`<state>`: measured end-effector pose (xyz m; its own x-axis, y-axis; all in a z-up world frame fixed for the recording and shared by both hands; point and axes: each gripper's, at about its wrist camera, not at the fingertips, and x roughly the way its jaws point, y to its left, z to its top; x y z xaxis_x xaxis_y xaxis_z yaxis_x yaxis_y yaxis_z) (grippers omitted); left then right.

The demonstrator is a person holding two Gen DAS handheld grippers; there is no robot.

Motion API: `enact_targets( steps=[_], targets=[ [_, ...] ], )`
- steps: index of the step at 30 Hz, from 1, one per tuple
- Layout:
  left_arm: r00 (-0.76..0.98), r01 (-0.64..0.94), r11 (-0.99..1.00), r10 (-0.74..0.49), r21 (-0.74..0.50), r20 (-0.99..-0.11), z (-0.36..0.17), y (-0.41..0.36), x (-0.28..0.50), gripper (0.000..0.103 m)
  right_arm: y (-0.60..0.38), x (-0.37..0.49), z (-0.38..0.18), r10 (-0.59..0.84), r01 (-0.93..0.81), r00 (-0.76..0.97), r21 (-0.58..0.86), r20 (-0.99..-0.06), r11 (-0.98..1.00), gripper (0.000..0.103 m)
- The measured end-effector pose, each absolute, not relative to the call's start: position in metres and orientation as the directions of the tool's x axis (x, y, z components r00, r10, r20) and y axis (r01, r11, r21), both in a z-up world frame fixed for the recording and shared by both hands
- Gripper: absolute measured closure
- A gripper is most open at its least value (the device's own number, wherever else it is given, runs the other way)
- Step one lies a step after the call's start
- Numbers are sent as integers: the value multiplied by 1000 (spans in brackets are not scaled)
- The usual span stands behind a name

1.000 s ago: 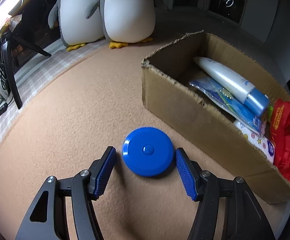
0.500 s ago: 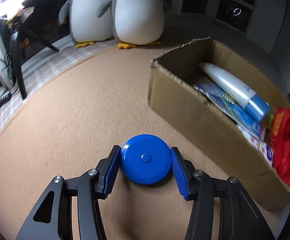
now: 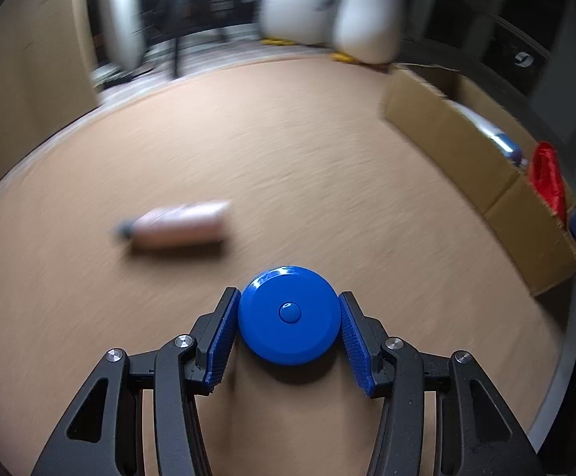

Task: Organize objects
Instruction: 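Lower the left gripper onto the blue round case and close on it, then grasp the pink bottle with the right gripper while the left gripper holds the blue case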

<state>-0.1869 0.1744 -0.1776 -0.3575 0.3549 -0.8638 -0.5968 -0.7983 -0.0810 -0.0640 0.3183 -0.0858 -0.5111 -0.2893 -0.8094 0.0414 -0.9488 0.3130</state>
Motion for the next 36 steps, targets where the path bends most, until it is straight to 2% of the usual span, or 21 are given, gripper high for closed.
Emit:
enact_targets(
  steps=[6,9,16,21,30,32,36],
  targets=[
    [-396,-437,-895,282,-91,-874,-175,97,-200,50,269,-126,-105,-268,208,-440,193,-857,-959,37],
    [-406,-386,-917,261,-95,-876,-174,73,-206,50,247,-165,-119,-299,271,-363,207,-882,-940,37],
    [-412,-360,-926,267,-113,-871,-174,56,-211,50,197,-216,-142,-252,411,-283,120,-925,-904,37],
    [-413,-354,-927,273,-123,-869,-173,57,-214,49,179,-237,-155,-198,448,-265,61,-944,-892,39],
    [-417,-342,-930,279,-135,-865,-174,60,-221,49,176,-241,-169,-166,450,-219,51,-962,-892,58],
    [-418,-340,-930,280,-138,-864,-173,60,-221,50,179,-241,-168,-169,441,-221,56,-961,-896,70],
    [-423,-328,-934,280,-143,-862,-173,61,-224,49,184,-238,-167,-180,426,-221,71,-959,-902,79]
  ],
)
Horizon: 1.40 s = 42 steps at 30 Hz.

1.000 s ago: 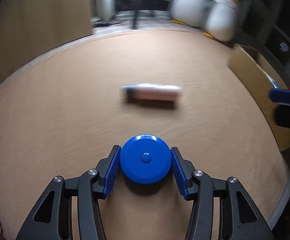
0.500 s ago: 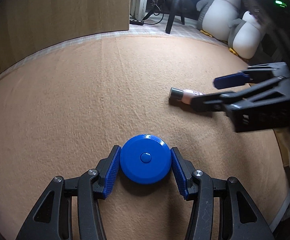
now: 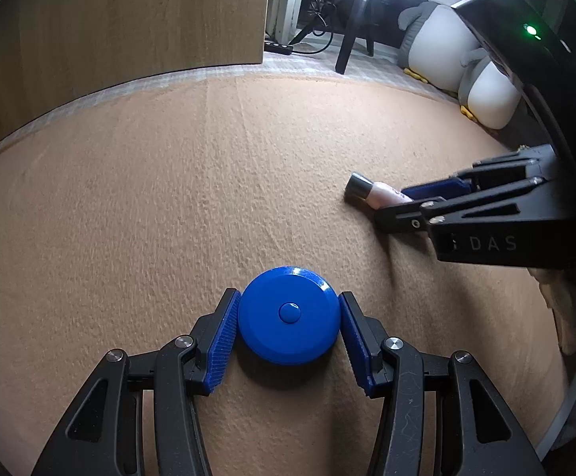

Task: Organize objects
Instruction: 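Grasp the pink bottle with the right gripper while the left gripper holds the blue case, then carry the blue case and pink bottle over the box with both grippers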

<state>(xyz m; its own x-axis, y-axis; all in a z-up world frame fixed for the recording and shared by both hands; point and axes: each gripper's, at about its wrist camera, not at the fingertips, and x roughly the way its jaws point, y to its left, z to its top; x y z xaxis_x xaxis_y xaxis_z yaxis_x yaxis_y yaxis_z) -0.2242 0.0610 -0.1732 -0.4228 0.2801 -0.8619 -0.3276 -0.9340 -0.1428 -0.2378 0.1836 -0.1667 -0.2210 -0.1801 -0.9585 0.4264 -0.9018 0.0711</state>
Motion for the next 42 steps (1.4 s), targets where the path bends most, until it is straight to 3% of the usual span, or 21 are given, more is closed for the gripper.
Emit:
enact_targets(
  steps=[2,11,18,29,42],
  targets=[
    [-422,-329,-933,280,-142,-862,-173,62,-226,50,188,-235,-166,-195,416,-217,91,-957,-905,84],
    [-425,-342,-929,289,-143,-858,-168,77,-226,50,213,-225,-156,-251,349,-243,157,-937,-924,84],
    [-454,-399,-905,334,-147,-826,-136,109,-227,50,261,-207,-117,-285,272,-327,199,-901,-941,84],
    [-461,-550,-820,456,-158,-762,-76,211,-225,50,375,-166,-59,-221,113,-470,190,-854,-975,84],
    [-354,-709,-690,525,-144,-774,-74,360,-192,50,488,-116,-66,-117,-75,-484,174,-867,-982,84]
  ],
)
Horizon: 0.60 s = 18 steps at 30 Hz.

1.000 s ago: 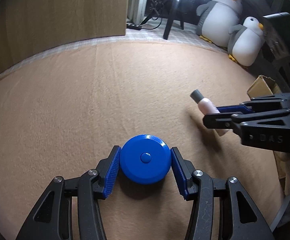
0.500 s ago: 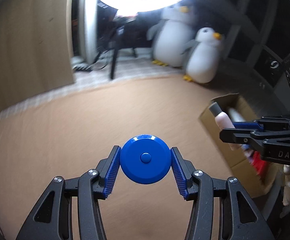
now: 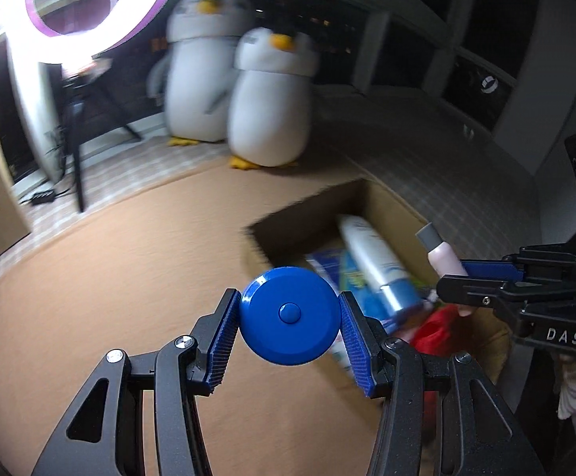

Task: Organize objects
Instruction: 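Carry the blue case and pink bottle over the box with both grippers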

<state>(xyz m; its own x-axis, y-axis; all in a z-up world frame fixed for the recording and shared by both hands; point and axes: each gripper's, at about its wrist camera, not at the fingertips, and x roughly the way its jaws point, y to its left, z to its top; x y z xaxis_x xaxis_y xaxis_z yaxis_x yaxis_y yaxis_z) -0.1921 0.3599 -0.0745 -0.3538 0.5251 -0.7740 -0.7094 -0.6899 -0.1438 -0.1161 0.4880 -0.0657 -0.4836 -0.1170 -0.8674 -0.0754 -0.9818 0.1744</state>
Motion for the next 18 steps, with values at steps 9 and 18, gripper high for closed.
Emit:
enact_targets(
  steps=[9,18],
  targets=[
    [-314,-748,-654,498,-112,-808,-87,418,-176,50,518,-103,-70,-111,-112,-486,188,-867,-976,84],
    [-308,-740,-662,493,-122,-814,-83,421,-181,49,518,-100,-69,-135,-91,-498,206,-857,-974,84]
  ],
)
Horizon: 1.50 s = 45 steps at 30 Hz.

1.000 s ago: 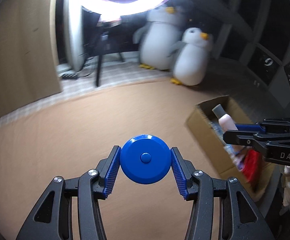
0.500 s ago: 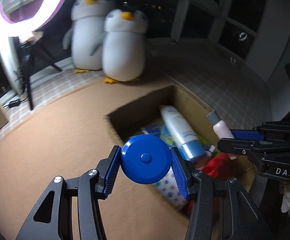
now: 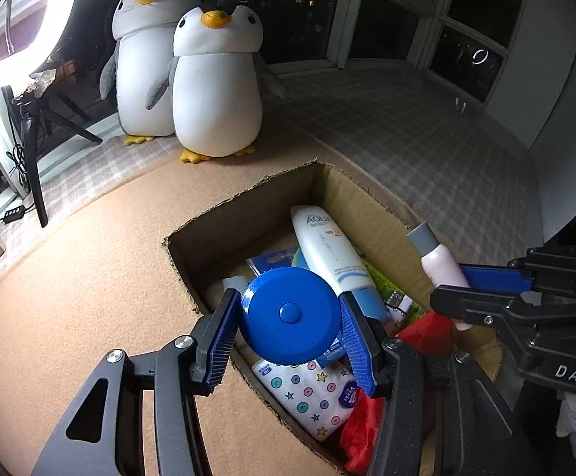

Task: Organize objects
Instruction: 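Carry the blue case and pink bottle over the box with both grippers, then open both grippers to drop the case and bottle into the box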

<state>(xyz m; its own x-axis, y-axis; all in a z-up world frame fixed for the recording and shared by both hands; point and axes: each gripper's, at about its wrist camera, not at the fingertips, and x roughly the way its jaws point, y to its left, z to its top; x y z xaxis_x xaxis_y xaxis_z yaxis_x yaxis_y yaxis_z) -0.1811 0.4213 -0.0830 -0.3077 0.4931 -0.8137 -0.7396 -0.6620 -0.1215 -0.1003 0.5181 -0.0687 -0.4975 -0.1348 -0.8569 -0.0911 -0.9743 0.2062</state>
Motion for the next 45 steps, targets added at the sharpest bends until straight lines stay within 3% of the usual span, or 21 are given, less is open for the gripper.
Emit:
enact_targets(
  steps=[3,5,7,25,36,40,45],
  targets=[
    [-311,-738,-664,499,-126,-809,-79,418,-181,49,514,-98,-64,-130,-84,-510,200,-850,-976,77],
    [-315,-737,-664,502,-125,-806,-76,415,-180,49,513,-96,-61,-123,-88,-520,196,-845,-977,64],
    [-318,-737,-663,508,-127,-801,-71,411,-178,48,512,-93,-58,-119,-94,-527,197,-841,-976,60],
    [-375,-697,-707,502,-120,-779,-37,335,-156,48,463,-70,-42,-128,-87,-548,209,-826,-974,47],
    [-450,-595,-794,455,-122,-768,-18,229,-154,26,393,-69,-28,-156,-12,-563,197,-812,-980,32],
    [-484,-549,-827,431,-119,-762,-12,190,-151,12,364,-71,-23,-178,21,-569,202,-803,-979,31],
    [-522,-493,-863,393,-109,-757,-4,141,-144,8,325,-74,-18,-186,63,-576,184,-796,-981,31]
  ],
)
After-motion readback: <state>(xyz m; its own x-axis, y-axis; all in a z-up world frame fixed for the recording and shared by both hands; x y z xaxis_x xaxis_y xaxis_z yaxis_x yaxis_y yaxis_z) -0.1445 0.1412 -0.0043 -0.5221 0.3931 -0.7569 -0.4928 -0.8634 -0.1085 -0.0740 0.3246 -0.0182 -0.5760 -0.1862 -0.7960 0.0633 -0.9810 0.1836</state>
